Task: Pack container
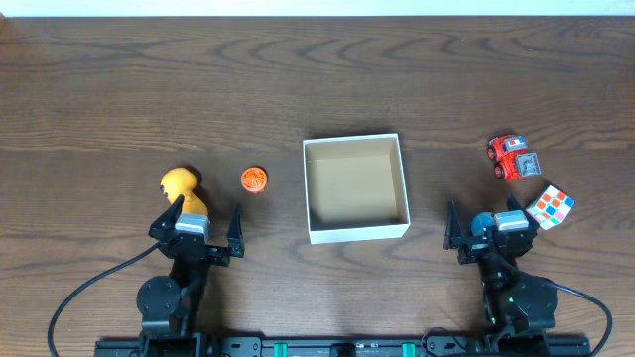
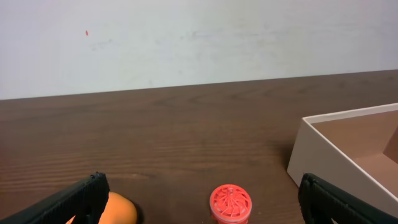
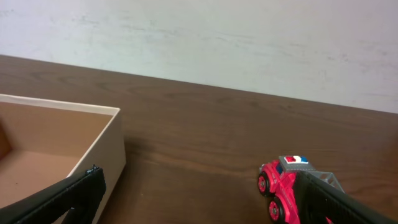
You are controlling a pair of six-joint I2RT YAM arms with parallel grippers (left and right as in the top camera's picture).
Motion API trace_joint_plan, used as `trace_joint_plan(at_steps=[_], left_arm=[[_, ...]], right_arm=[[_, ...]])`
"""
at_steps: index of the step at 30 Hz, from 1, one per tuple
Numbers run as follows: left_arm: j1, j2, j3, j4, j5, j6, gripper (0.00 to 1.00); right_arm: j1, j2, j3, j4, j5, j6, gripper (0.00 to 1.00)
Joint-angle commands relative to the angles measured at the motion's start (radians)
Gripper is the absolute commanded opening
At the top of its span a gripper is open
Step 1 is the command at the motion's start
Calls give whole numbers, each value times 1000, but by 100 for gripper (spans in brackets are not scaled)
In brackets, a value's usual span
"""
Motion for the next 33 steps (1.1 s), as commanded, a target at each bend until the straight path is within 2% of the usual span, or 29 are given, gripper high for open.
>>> trace_joint_plan(at_steps=[1, 30, 33], left_arm=[[-3, -5, -17, -34, 21, -5, 98], [-3, -5, -17, -34, 22, -5, 98], [-3, -5, -17, -33, 18, 3, 98]], right_arm=[[6, -4, -4, -2, -1, -12, 99], [6, -4, -4, -2, -1, -11, 99], [6, -2, -4, -1, -1, 53, 99]])
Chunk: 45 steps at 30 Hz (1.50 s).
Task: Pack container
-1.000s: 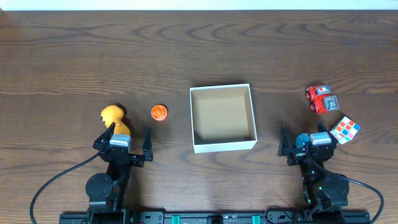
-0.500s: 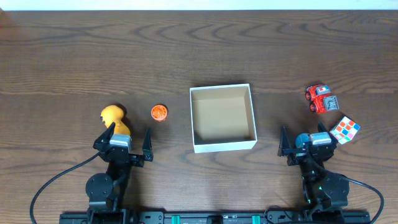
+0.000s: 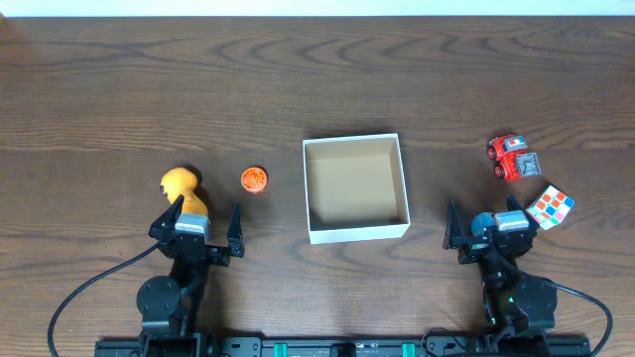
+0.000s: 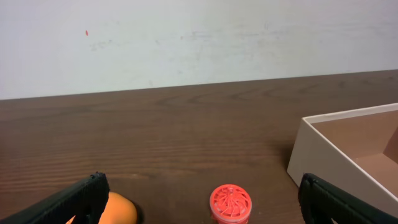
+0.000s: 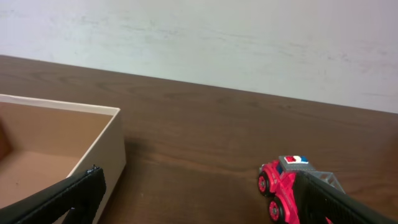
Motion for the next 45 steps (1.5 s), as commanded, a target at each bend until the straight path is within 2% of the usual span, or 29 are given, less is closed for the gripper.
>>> trace_joint_plan(at_steps=[1, 4, 8, 15, 21, 26, 29, 32, 38, 45], left_arm=[[-3, -5, -17, -27, 17, 1, 98], [-3, -5, -15, -30, 17, -97, 98], [-3, 16, 23, -76, 18, -222, 98], [-3, 162, 253, -251, 18, -248, 98], [-3, 406, 498, -489, 17, -248, 98], [-3, 623, 675, -679, 18, -244, 98], [-3, 708, 739, -737, 18, -245, 98], [-3, 757, 762, -758, 18, -245, 98], [-3, 772, 762, -758, 18, -245, 98], [-3, 772, 762, -757, 17, -245, 98]], right_arm=[[6, -2, -4, -1, -1, 76, 99], [6, 5, -4, -1, -33, 190, 99], [6, 30, 29, -32, -76, 251, 99], [-19, 201, 281, -203, -59, 239, 99], [-98, 479, 580, -472, -56, 256, 99], [-222, 779, 877, -798, -61, 304, 99], [-279, 940, 1047, -961, -100, 296, 99], [-295, 1042, 1149, -1040, -98, 278, 99], [-366, 1164, 1204, -1088, 114, 397, 99], [-495, 1288, 1203, -1086, 116, 359, 99]])
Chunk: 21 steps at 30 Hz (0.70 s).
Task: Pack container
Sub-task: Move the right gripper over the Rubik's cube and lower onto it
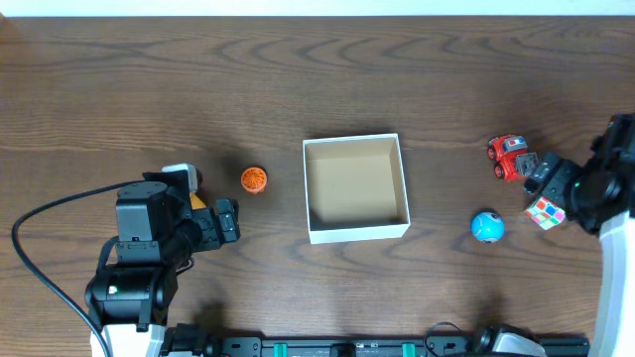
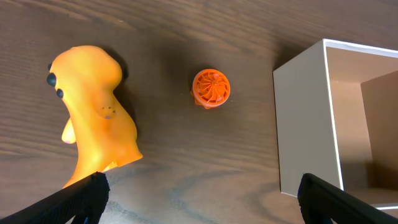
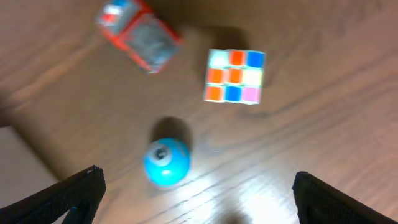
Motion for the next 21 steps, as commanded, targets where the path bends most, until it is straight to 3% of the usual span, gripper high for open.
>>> trace_joint_plan(at_steps=[1, 21], left_arm=[[-3, -1, 25, -3, 9, -9, 98], [-3, -1, 25, -3, 9, -8, 98]], right_arm=[[-47, 50, 16, 2, 35, 0, 99], [-119, 276, -132, 264, 16, -32, 99]])
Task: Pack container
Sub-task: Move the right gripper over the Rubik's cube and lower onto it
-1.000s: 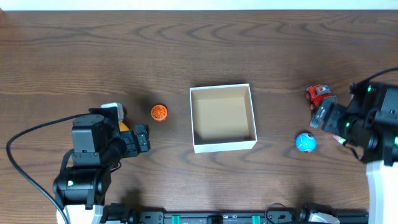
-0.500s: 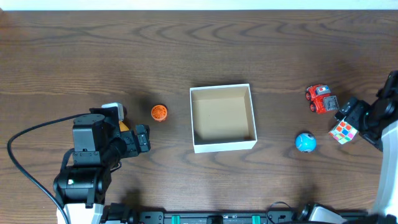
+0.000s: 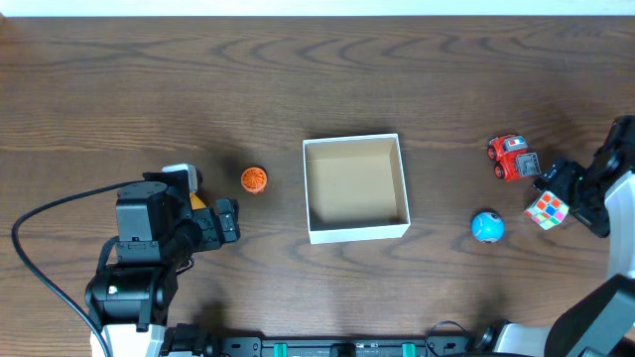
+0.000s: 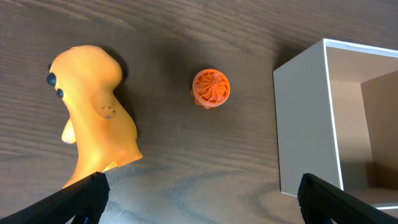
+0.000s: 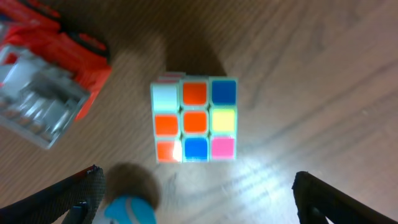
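The open white box point(image 3: 357, 234) stands mid-table, empty; its left wall shows in the left wrist view point(image 4: 305, 124). Left of it lie a small orange ribbed disc point(image 3: 254, 179) point(image 4: 211, 87) and a yellow-orange figure point(image 4: 93, 118), mostly hidden under the left arm from overhead. My left gripper point(image 3: 220, 222) point(image 4: 199, 208) hangs open above the bare table, near the figure. Right of the box are a red toy truck point(image 3: 511, 158) point(image 5: 50, 74), a colour cube point(image 3: 549, 210) point(image 5: 194, 119) and a blue ball point(image 3: 486, 227) point(image 5: 130, 213). My right gripper point(image 3: 573, 193) point(image 5: 196, 208) is open just beside and above the cube.
The dark wooden table point(image 3: 327, 79) runs wide behind the box. A black cable point(image 3: 40, 238) loops from the left arm toward the front edge. The right arm point(image 3: 620, 188) stands at the table's right edge.
My right gripper has come closer to the colour cube, which now fills the middle of its wrist view. The left gripper and all the toys are where they were.
At the two oldest moments both arms rested at the table's front edge, grippers open and facing the back wall. Then both were raised and pointing down, the left by the figure and disc, the right over truck, cube and ball. Now the right is nearer the cube.
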You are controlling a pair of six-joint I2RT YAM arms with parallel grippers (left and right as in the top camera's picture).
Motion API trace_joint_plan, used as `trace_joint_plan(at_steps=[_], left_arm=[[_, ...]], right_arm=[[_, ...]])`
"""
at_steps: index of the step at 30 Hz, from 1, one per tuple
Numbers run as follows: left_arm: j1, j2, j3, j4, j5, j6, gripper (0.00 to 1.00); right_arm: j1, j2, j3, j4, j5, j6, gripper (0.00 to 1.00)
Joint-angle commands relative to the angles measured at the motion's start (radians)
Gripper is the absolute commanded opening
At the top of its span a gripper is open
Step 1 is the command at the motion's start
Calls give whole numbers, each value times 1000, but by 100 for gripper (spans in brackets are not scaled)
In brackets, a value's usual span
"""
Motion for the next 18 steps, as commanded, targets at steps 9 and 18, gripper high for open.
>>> trace_joint_plan(at_steps=[9, 18], left_arm=[[-3, -1, 25, -3, 9, -8, 98], [-3, -1, 25, -3, 9, -8, 98]], right_arm=[[-7, 13, -177, 252, 1, -34, 99], [-7, 13, -271, 395, 1, -34, 99]])
